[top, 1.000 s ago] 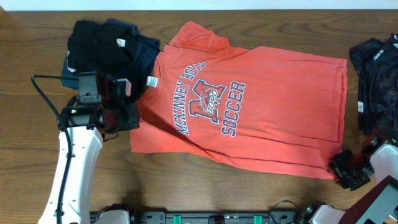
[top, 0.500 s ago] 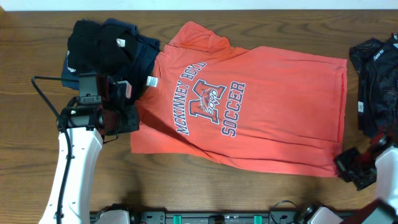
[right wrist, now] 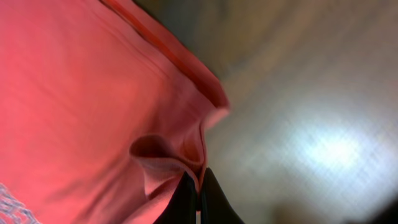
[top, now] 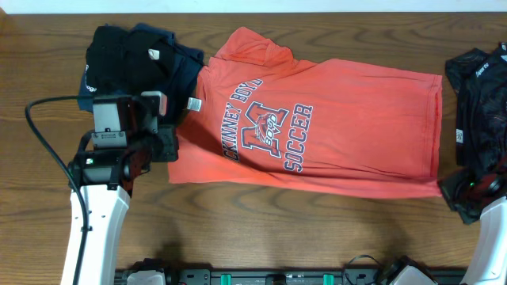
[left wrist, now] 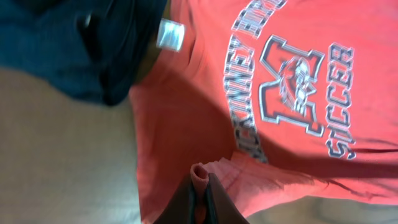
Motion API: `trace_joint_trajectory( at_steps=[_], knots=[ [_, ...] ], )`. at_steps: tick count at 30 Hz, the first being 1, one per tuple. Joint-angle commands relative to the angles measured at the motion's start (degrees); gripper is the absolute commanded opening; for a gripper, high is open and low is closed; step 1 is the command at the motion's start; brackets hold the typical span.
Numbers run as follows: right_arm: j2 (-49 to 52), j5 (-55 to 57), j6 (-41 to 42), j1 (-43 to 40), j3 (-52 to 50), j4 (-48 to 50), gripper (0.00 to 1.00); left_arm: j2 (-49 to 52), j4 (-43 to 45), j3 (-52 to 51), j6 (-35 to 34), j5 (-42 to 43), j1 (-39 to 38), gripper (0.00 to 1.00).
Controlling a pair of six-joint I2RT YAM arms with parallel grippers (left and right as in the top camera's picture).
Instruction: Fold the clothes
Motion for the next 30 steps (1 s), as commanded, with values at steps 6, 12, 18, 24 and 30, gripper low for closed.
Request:
trace_joint_trajectory(
  at_steps=[6,12,18,24,30],
  knots=[
    [1.9,-5.1,4.9,-0.6,1.1,7.7,0.01,2.1,11.8,0.3,2.5,0.1,-2.1,0.06],
    [5.6,-7.2,4.9,-0.5,1.1,12.0,0.01,6.1,18.2,0.3,2.9,0.1,-2.1,0.06],
    [10.3,-10.9,4.9,0.0,1.0,16.7,0.01,10.4,24.9,0.3,2.9,0.1,-2.1,0.06],
    [14.5,-11.0,4.9,3.3,1.0,21.7,0.01,10.9,30.4,0.3,2.9,-0.1,-2.1,0.06],
    [16.0,-11.0,4.9,7.2,1.0,26.6,0.02,10.9,30.2,0.3,2.9,-1.1,-2.1,0.06]
  ],
)
